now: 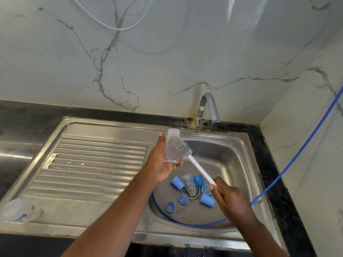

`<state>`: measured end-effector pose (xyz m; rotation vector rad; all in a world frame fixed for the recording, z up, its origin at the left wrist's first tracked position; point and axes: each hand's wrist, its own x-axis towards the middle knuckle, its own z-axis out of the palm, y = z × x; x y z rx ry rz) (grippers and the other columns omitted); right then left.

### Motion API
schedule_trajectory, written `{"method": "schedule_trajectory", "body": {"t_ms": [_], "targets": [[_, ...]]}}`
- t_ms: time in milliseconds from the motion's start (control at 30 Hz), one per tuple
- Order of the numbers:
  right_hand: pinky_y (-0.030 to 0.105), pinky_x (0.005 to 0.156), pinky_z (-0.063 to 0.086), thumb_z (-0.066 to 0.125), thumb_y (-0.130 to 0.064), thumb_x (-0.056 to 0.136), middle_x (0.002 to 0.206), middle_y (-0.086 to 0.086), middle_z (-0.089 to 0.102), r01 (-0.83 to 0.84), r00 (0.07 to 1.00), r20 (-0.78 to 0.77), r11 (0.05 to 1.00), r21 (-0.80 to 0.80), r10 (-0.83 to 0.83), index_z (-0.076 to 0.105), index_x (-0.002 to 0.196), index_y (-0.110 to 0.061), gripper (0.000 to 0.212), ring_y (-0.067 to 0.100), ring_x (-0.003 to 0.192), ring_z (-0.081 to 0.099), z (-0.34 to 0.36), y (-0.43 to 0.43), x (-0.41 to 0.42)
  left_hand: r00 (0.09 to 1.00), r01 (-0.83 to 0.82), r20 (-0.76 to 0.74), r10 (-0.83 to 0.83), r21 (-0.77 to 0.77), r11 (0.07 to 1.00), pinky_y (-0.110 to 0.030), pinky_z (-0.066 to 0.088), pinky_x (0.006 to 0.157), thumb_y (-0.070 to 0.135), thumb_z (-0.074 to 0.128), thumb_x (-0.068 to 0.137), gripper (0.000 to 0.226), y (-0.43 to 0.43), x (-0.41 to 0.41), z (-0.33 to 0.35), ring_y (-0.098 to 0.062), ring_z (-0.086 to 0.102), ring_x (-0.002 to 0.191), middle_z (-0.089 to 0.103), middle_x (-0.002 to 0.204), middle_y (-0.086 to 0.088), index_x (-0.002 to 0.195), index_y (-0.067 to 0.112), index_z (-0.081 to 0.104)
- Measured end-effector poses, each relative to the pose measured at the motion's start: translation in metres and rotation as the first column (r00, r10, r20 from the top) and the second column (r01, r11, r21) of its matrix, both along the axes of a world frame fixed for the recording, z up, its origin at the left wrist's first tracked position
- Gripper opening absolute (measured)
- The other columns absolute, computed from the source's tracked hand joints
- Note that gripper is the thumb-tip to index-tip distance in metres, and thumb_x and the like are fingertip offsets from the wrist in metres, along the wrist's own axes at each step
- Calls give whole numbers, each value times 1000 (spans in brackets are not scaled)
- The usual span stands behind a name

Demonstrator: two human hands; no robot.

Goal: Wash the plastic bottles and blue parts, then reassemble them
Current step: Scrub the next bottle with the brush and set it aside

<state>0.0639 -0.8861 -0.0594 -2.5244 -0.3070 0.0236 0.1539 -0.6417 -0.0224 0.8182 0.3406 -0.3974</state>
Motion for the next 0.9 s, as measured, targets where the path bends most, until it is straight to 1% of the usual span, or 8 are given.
{"method": "schedule_trajectory", "body": {"t_ms": [67, 133, 233, 400, 500, 633, 733, 900], "targets": [[39, 50, 40, 30, -63, 96, 53, -6, 42, 60, 998, 3, 998, 19, -60, 40, 92, -35, 29, 18, 50, 44, -2, -4, 3, 999, 32, 14, -32, -12, 999, -32, 54, 59, 66, 39, 96, 68, 0, -1, -2, -22, 66, 76, 69, 94, -14, 128, 9, 60], [40, 50, 41, 30, -63, 98, 52, -8, 38, -3, 1000, 7, 1000, -22, 3, 40, 93, -33, 33, 17, 50, 43, -4, -5, 0, 1000, 28, -7, -29, -30, 999, -34, 56, 62, 66, 45, 90, 71, 1, -1, -3, -22, 68, 77, 71, 92, -13, 130, 9, 60], [40, 50, 41, 27, -67, 96, 53, -8, 40, 14, 1000, -6, 1000, -20, -15, 42, 93, -32, 38, 18, 50, 45, -4, -9, 0, 999, 48, 6, -48, -9, 999, -35, 55, 64, 70, 50, 85, 73, 1, -2, 0, -22, 67, 76, 71, 89, -13, 122, 8, 64], [28, 49, 34, 39, -54, 101, 62, -23, 51, -71, 997, -22, 997, -37, 70, 33, 90, -43, 17, 7, 50, 43, -1, -5, -7, 998, 54, 23, -55, 41, 998, -32, 56, 63, 61, 62, 86, 68, 1, -2, -1, -19, 65, 76, 65, 95, -14, 126, 7, 60], [33, 49, 36, 34, -60, 98, 61, -16, 50, 25, 999, -32, 1000, 18, -24, 34, 90, -43, 18, 12, 49, 42, -2, -8, -6, 996, 72, 46, -74, 31, 997, -31, 55, 61, 57, 58, 93, 65, -1, -3, 1, -20, 64, 77, 65, 101, -15, 132, 5, 57], [28, 49, 34, 36, -59, 100, 62, -20, 50, -86, 996, -25, 996, -24, 85, 34, 89, -42, 20, 8, 50, 44, 1, -6, -6, 999, 43, -2, -43, 5, 999, -34, 58, 65, 56, 59, 86, 71, -3, -3, 2, -21, 65, 79, 64, 99, -15, 136, 5, 56], [36, 49, 36, 32, -62, 96, 54, -9, 43, 45, 999, -27, 999, 22, -44, 36, 90, -41, 22, 14, 49, 41, 0, -13, -3, 998, 62, 29, -61, -10, 998, -33, 56, 67, 56, 57, 91, 63, -4, -6, 4, -20, 64, 78, 65, 98, -14, 129, 7, 60], [29, 49, 31, 42, -50, 99, 60, -15, 48, -34, 998, -43, 999, 2, 34, 34, 88, -44, 15, 12, 50, 40, -1, -12, -9, 997, 72, 40, -71, -30, 997, -35, 54, 69, 56, 55, 88, 64, -4, -6, 6, -19, 64, 77, 64, 96, -12, 128, 6, 60]]}}
